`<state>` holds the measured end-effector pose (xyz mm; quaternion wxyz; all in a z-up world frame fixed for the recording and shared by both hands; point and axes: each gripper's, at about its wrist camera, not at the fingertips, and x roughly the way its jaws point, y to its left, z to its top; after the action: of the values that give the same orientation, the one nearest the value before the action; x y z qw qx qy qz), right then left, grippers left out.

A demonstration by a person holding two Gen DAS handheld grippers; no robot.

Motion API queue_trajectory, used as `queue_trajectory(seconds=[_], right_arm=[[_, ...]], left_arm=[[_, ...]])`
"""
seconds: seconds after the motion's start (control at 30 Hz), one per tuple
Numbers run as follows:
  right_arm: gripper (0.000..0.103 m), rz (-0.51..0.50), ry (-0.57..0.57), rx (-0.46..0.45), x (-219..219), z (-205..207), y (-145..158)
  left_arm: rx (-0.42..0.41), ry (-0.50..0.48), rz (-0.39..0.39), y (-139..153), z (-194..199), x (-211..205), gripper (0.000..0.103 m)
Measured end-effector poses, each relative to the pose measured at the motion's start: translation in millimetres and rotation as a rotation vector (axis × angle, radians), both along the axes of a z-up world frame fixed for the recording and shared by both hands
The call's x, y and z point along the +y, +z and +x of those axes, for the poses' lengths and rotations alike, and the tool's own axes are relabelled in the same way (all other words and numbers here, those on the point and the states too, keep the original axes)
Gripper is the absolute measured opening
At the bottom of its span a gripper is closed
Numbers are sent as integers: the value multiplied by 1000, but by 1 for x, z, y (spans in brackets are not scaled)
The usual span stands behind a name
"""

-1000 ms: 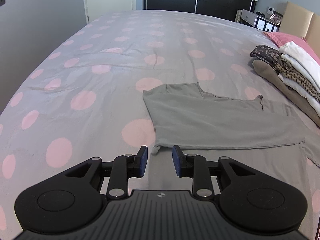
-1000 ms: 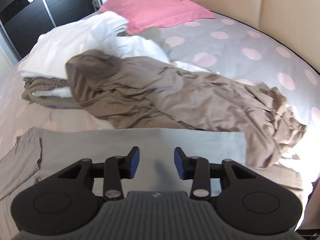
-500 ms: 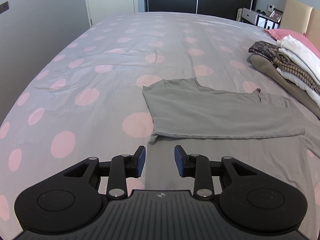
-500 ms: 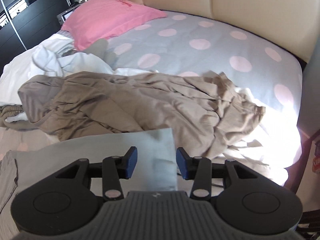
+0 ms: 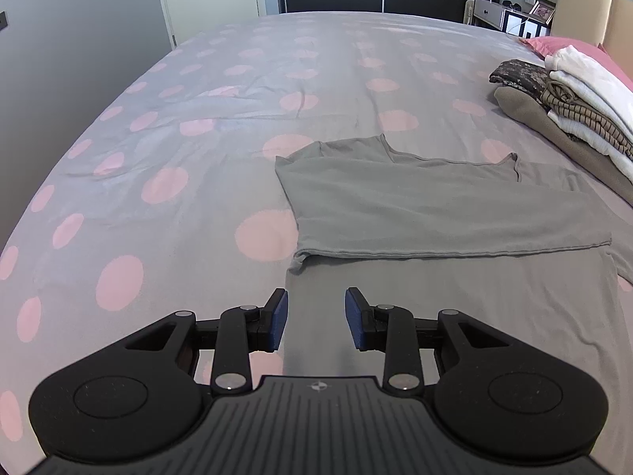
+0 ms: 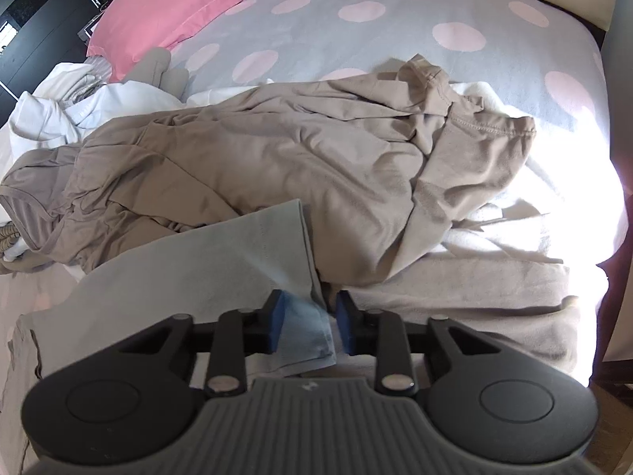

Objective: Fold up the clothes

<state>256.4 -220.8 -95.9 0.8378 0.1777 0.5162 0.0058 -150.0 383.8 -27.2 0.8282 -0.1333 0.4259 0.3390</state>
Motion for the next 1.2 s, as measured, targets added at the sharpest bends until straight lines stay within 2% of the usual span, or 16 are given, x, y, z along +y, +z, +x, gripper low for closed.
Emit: queue_trajectory(seconds=[0.03,0.07,0.3,0.47,0.6,0.73,1.0,1.2], right_arm=[[8,5,4,-8,1,-1,2],[6,1,14,-24,3,-2,6],[5,17,57,-163,21,-20,60],[5,76,187,-271,67,-36,111],[4,118,312,-324,119,-52,140],[4,155,437,-336,176,-67,154],[4,194,668,-317,282,-105,162],[4,226,827,-290,360,-135,157]], left_arm=[[1,-2,0,0,1,0,30],[2,-4,1,-1,1,-1,30],[4,-25,12,-1,6,-5,30],[0,-39,5,2,11,-9,30],[-19,-56,-3,7,13,-14,30],[-31,-76,-13,11,16,-17,30],[-27,-100,-13,16,24,-18,30],[-38,-94,-35,17,26,-12,30]])
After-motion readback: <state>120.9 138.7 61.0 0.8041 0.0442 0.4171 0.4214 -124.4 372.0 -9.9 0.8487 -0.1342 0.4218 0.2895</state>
